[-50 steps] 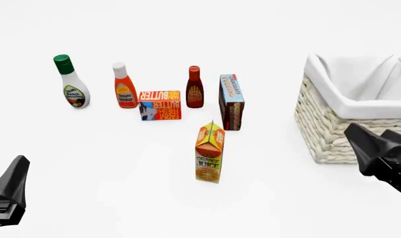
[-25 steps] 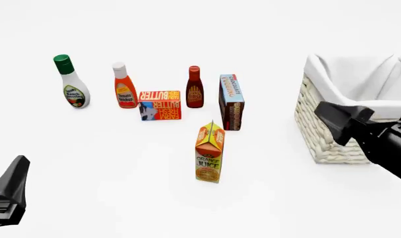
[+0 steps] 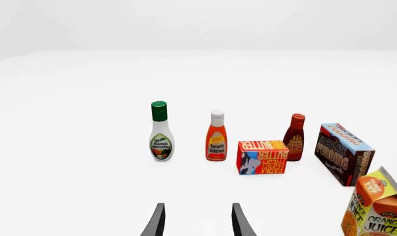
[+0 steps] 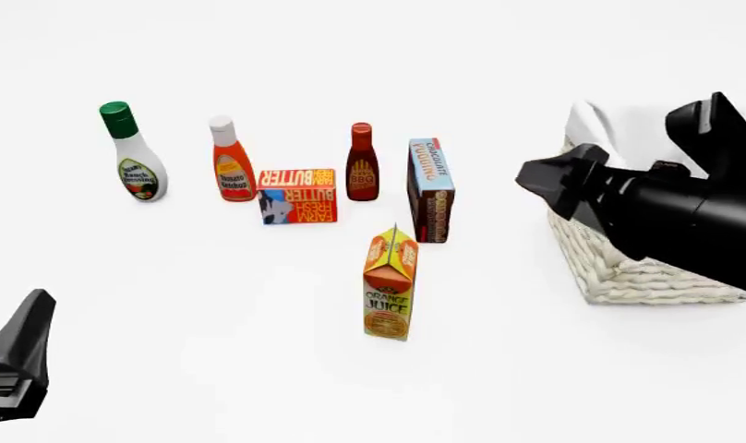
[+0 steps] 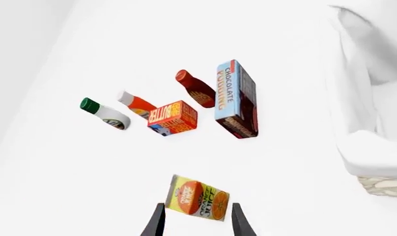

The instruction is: Pick the orange juice and place it in the basket.

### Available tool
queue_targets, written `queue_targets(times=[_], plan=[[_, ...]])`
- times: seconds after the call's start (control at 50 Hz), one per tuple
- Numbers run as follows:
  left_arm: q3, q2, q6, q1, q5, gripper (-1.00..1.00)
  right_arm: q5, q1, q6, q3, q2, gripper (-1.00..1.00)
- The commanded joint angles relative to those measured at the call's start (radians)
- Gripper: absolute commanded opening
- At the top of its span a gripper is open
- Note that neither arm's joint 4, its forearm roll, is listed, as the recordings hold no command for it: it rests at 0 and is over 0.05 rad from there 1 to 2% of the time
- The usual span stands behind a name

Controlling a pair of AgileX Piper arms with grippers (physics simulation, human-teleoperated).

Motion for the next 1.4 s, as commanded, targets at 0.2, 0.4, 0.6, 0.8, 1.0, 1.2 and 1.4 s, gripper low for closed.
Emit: queue_targets(times=[0.2, 0.4, 0.6, 0.8, 1.0, 1.2, 1.4], plan=[[0.0, 0.0, 0.0, 0.0, 0.0, 1.0, 0.176, 0.058, 0.045, -0.199, 0.146, 1.0], [0.0, 0.0, 0.0, 0.0, 0.0, 1.0, 0.183, 0.075, 0.116, -0.205, 0.192, 1.0], [0.0, 0.0, 0.0, 0.0, 0.0, 1.0, 0.211, 0.105, 0.161, -0.267, 0.242, 1.0], [0.0, 0.0, 0.0, 0.0, 0.0, 1.0, 0.262, 0.143, 0.183, -0.334, 0.31, 1.0], [0.0, 0.0, 0.0, 0.0, 0.0, 1.0, 0.305, 0.189, 0.224, -0.36, 0.351, 1.0], [0.0, 0.0, 0.0, 0.0, 0.0, 1.0, 0.34, 0.222, 0.264, -0.398, 0.382, 1.0], [0.0, 0.0, 0.0, 0.0, 0.0, 1.0, 0.377, 0.244, 0.281, -0.428, 0.433, 1.0]])
